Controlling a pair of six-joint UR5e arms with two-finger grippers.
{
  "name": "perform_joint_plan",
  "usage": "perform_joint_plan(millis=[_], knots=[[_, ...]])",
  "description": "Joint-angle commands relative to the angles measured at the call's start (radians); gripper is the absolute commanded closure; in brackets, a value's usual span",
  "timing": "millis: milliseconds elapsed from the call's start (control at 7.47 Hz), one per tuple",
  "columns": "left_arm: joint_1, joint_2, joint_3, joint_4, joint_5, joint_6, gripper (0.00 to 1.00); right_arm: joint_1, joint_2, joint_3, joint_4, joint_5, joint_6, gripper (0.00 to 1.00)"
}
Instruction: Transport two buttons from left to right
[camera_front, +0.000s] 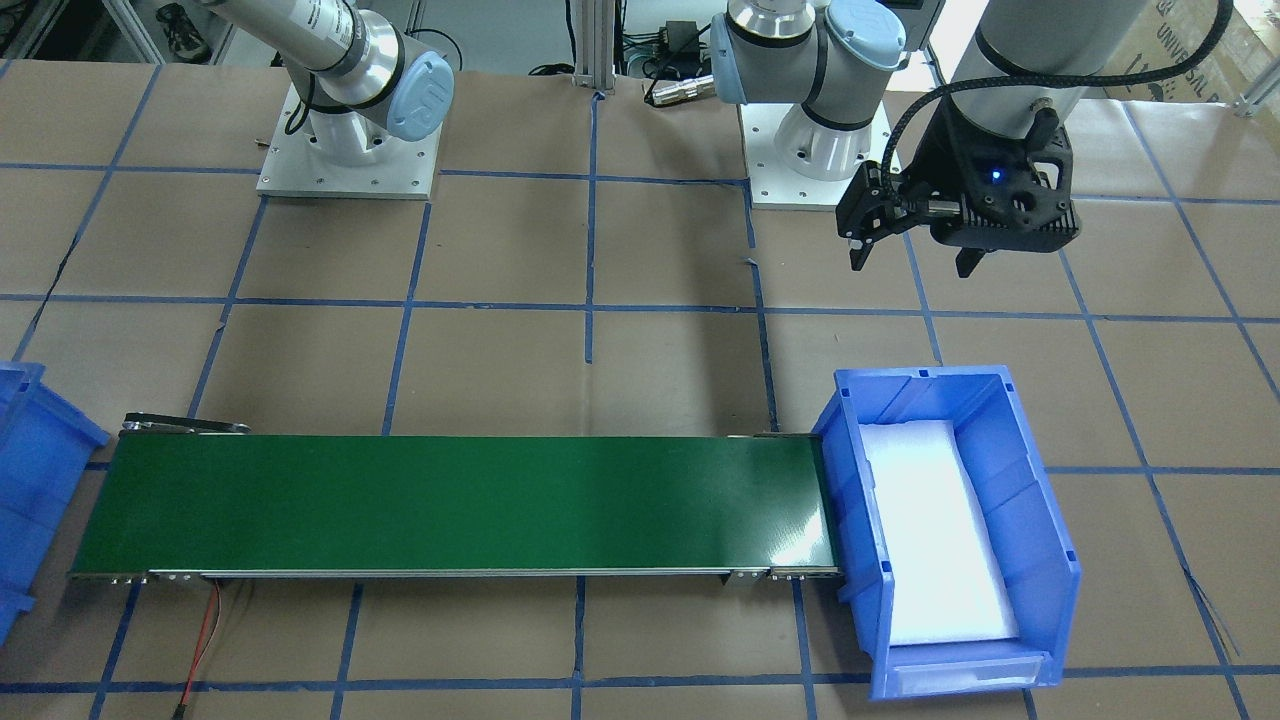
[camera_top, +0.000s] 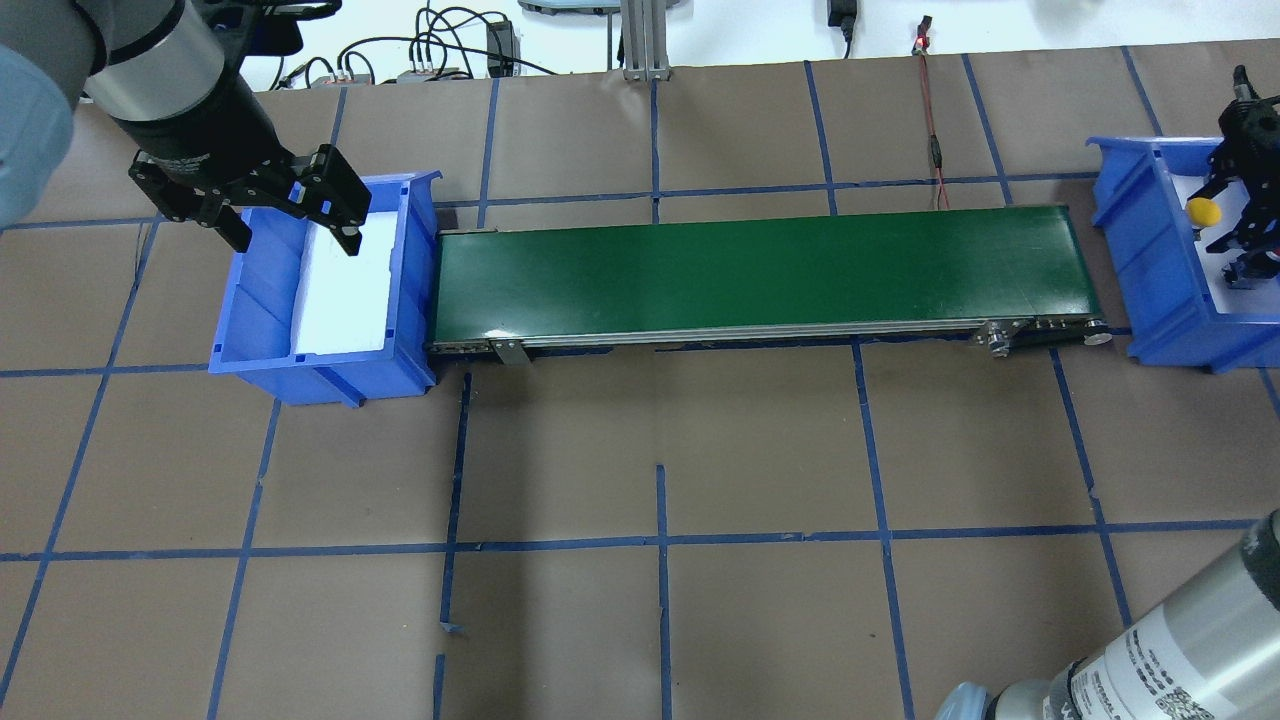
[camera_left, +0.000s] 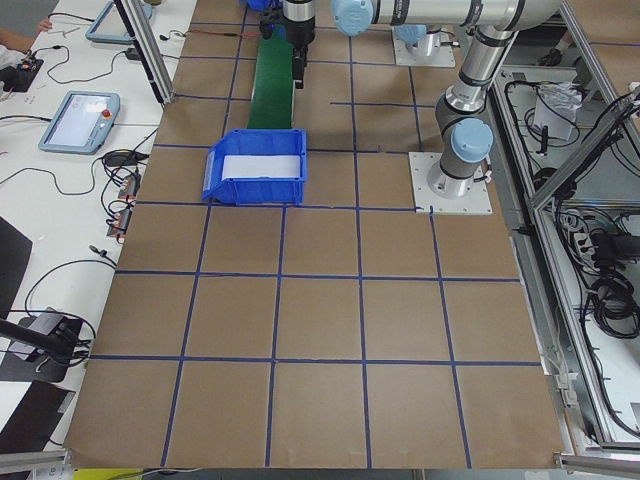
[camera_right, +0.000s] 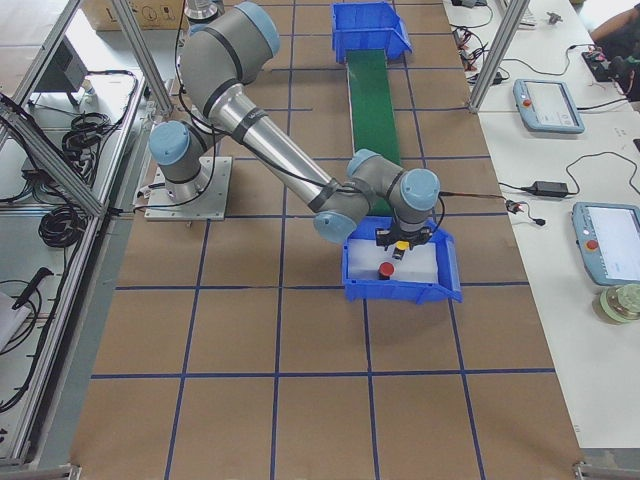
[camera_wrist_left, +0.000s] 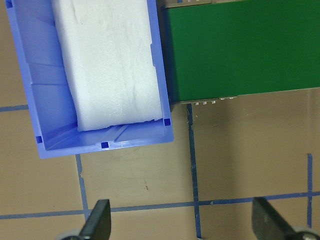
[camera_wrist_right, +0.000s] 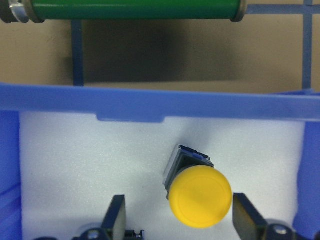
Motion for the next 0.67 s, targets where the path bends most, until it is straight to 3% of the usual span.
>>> perform_joint_plan(millis=[0,535], knots=[[0.0,-0.005,-0.005,0.008,-0.001,0.001,0.0,0.009,-0.167,-0.027,0.166,-0.003,0.055,0.0],[0.0,-0.007,-0.01,0.01,-0.004,0.001,0.0,0.285,-0.382,-0.035,0.413,-0.015,0.559,0.0]])
